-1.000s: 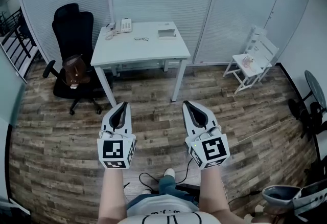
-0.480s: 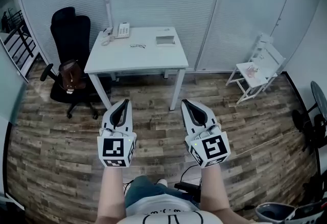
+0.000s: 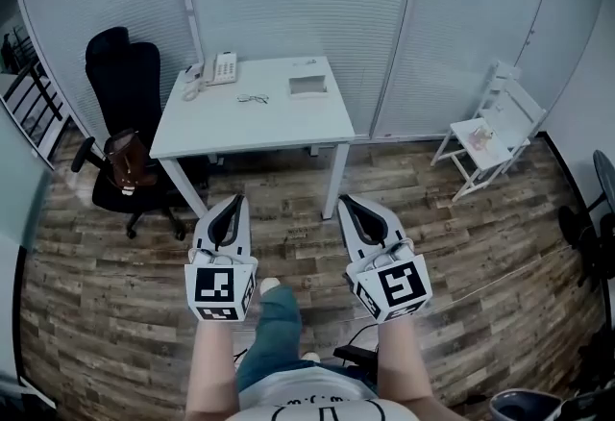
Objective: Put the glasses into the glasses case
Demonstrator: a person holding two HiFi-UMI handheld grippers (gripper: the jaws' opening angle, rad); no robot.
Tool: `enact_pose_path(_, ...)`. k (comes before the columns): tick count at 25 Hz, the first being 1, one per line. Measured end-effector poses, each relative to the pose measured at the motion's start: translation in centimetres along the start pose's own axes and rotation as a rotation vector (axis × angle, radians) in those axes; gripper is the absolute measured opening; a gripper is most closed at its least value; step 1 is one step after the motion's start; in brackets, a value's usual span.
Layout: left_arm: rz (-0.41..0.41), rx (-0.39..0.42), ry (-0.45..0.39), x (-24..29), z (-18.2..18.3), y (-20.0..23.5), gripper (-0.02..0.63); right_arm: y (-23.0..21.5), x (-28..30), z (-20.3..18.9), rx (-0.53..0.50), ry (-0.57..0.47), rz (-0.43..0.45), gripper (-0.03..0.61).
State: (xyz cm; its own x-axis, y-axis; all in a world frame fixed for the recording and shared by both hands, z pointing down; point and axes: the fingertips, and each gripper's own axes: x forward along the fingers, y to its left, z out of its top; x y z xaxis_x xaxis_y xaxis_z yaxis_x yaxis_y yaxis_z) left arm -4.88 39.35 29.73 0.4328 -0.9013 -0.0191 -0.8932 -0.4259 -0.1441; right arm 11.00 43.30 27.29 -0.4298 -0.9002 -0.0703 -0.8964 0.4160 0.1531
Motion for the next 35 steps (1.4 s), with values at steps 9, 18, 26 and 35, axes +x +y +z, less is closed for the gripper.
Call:
enact_pose_path(9, -0.027, -0.021, -0.015, 13.4, -1.6, 6.7, 0.017, -5.7, 13.4, -2.4, -0.004, 0.017, -0.027, 0.009)
enact_pose_path(18, -0.055, -0.032, -0.018, 27.7, -2.4, 16.1, 0.017, -10.7, 29.6, -4.7, 0.004, 0.055, -0.064, 0.011)
enact_pose_path(26, -0.051, -0.069, -0.001, 34.9, -4.4, 20.5, 0.017, -13.9, 37.3, -7.2, 0.018, 0.108, -0.067, 0.010)
enact_pose_path(35, 0.016, -0.090, 0.041, 42.9, -6.9, 23.8, 0.017, -18.5, 45.6, -9.9, 0.003, 0.129, 0.003, 0.011)
